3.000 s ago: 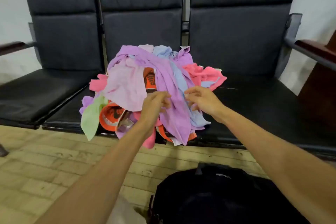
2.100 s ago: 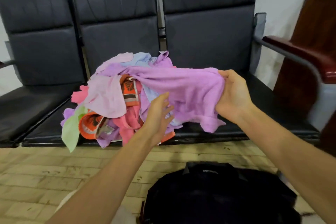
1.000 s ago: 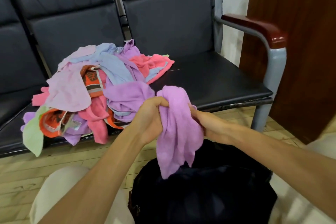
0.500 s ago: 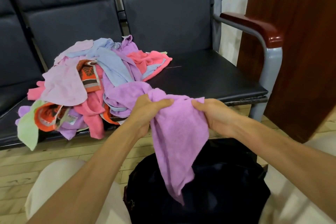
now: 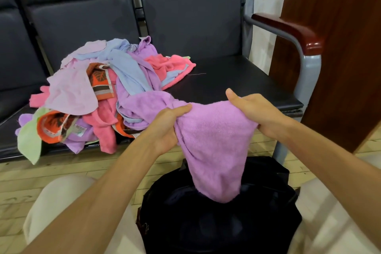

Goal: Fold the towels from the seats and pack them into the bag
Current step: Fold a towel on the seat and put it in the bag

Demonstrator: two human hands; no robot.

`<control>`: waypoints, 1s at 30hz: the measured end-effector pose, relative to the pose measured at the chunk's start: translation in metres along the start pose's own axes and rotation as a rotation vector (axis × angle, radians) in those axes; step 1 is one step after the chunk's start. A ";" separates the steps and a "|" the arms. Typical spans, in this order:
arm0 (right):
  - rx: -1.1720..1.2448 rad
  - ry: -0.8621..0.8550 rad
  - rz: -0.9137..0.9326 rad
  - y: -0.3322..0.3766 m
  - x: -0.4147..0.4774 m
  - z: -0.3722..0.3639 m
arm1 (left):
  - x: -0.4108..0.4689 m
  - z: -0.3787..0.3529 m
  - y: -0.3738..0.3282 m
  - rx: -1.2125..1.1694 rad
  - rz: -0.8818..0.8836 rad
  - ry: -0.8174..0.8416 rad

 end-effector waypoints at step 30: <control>0.119 -0.050 -0.045 -0.012 0.001 0.048 | -0.001 0.020 -0.024 0.257 -0.092 0.040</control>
Point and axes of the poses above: each hand's wrist, its own x-axis towards the middle knuckle, its own z-axis out of the back of the hand, y = z × x, the point moved 9 cm from there along x, towards the middle knuckle, and after that the axes turned 3 degrees about -y, right-handed, at the moved point
